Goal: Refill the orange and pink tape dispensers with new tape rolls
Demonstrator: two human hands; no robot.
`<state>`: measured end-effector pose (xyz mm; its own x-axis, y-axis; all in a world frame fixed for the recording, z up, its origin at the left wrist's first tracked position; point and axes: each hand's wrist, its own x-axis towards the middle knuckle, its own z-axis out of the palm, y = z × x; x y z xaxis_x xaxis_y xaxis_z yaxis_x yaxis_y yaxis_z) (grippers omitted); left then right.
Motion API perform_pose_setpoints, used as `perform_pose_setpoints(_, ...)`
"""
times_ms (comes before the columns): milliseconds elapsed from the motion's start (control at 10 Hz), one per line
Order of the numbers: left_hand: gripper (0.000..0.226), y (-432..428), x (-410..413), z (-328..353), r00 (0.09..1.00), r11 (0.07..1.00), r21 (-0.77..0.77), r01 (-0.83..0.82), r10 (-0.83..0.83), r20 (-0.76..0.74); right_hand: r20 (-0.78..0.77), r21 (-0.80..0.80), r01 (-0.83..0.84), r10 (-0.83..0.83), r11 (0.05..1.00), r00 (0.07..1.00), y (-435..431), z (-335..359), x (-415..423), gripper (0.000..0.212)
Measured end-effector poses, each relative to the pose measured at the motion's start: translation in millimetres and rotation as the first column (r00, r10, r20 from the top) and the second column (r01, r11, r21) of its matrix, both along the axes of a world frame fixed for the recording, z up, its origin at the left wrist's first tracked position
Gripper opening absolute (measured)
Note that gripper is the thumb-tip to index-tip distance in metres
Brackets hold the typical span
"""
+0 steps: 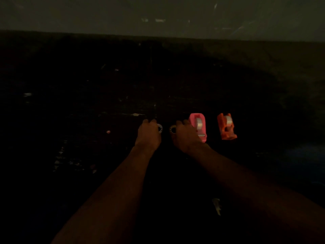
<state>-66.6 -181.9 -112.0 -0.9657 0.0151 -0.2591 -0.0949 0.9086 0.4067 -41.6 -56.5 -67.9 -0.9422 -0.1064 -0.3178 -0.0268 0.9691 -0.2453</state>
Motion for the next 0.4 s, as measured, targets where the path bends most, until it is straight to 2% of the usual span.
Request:
perform_pose_setpoints(100,0.060,1,8,6,1.000,1.000,-0.020,0.000,0.001,0.029,0.011,0.014,-0.010,0.010,1.000,1.000,-1,4,6,0.035)
perform_pose_setpoints(200,0.060,-2,28,17,0.999,0.999,-0.039,0.015,-0.014,0.043,0.034,-0.034,0.011,-0.010,0.999,0.999,1,11,20,0.037)
perform_pose_setpoints(300,0.057,-5,54,36,0.998,0.998,-0.056,0.006,-0.002,0.060,0.028,-0.089,0.085,-0.083,0.992,0.996,6,20,41,0.048)
perform_pose_setpoints(400,0.051,-2,91,55,1.000,0.997,-0.072,0.010,-0.008,0.028,-0.023,-0.125,0.093,-0.097,0.988,0.995,16,36,71,0.043)
